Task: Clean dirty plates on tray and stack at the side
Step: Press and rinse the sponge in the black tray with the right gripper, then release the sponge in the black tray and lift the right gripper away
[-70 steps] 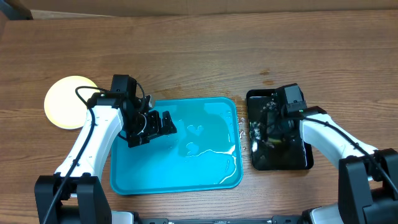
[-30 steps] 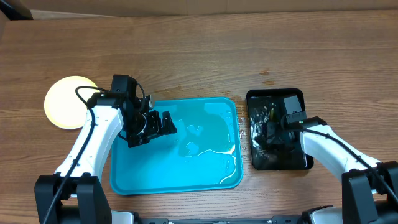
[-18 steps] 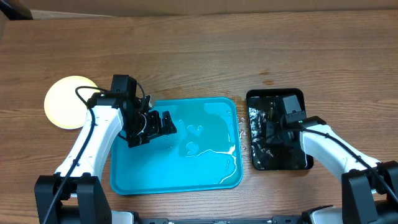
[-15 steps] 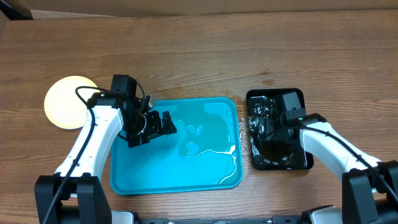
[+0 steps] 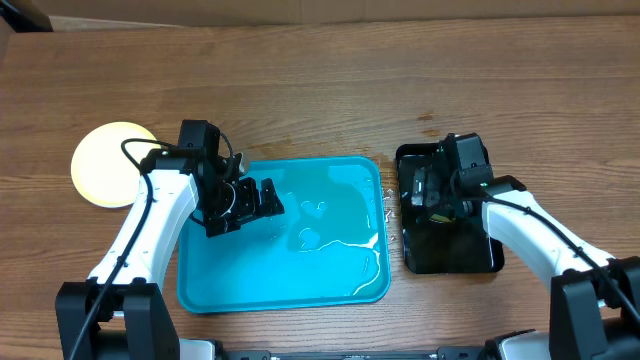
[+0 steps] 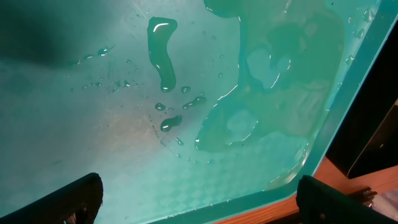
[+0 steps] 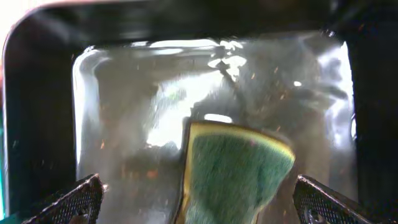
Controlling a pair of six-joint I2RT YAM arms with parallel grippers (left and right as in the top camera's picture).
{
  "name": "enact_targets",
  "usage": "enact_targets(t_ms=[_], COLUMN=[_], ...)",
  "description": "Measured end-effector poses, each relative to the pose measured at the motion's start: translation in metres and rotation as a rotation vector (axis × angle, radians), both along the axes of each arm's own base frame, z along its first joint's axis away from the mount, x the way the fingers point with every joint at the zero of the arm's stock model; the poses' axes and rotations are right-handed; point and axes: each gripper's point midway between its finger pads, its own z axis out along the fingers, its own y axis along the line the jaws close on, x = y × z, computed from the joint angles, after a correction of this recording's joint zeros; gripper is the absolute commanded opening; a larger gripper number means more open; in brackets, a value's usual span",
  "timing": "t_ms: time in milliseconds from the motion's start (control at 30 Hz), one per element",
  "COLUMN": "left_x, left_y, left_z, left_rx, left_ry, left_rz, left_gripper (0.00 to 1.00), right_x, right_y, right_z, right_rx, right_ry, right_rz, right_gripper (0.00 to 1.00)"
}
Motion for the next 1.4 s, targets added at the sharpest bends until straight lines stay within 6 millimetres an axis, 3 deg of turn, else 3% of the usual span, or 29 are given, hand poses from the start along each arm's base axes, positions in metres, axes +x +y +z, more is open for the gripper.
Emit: enact_targets(t_ms=[233,267,300,333,400,433,467,500,533,567,667,800,1067,1133,1400], left_x=[0.0,0.0,0.0,0.0,0.0,0.0,0.0,0.0,0.0,0.0,0.0,0.0,0.0,0.0,0.0], left_y=[0.0,0.0,0.0,0.0,0.0,0.0,0.0,0.0,0.0,0.0,0.0,0.0,0.0,0.0,0.0], left_z=[0.0,0.0,0.0,0.0,0.0,0.0,0.0,0.0,0.0,0.0,0.0,0.0,0.0,0.0,0.0], left_rx=[0.0,0.0,0.0,0.0,0.0,0.0,0.0,0.0,0.0,0.0,0.0,0.0,0.0,0.0,0.0], left_ry=[0.0,0.0,0.0,0.0,0.0,0.0,0.0,0.0,0.0,0.0,0.0,0.0,0.0,0.0,0.0], left_rz=[0.0,0.0,0.0,0.0,0.0,0.0,0.0,0.0,0.0,0.0,0.0,0.0,0.0,0.0,0.0], left_gripper=[1.0,1.0,1.0,1.0,1.0,1.0,1.0,1.0,1.0,1.0,1.0,1.0,1.0,1.0,1.0], right_x=[0.006,0.009,0.012,0.015,0.02,0.02,0.019,0.017,0.015,0.014,0.009,0.006,0.025,0.029,0.028], right_y=[-0.005,-0.005,-0.004,-0.004,-0.004,-0.004,-0.004,-0.004,-0.005,-0.005,-0.006,-0.007,-0.002,-0.001,-0.001], right_z=[-0.019,-0.022,-0.025,-0.028,-0.028,-0.028,-0.028,-0.028,-0.028,-0.027,-0.022,0.004,0.095,0.109,0.113], right_rx=[-0.036,-0.038,-0.039,-0.036,-0.042,-0.042,-0.043,-0.046,-0.047,-0.049,-0.062,-0.07,-0.032,-0.02,-0.019], right_ry=[0.014,0.009,0.004,-0.005,-0.019,-0.017,-0.011,0.0,0.011,0.022,0.064,0.092,-0.051,-0.095,-0.101], right_rz=[-0.015,-0.017,-0.018,-0.021,-0.021,-0.021,-0.021,-0.021,-0.025,-0.024,-0.023,-0.019,-0.022,-0.023,-0.024], right_gripper=[0.97,0.91,0.51,0.04,0.04,0.09,0.51,0.83,0.95,0.99,1.0,1.0,1.0,1.0,1.0])
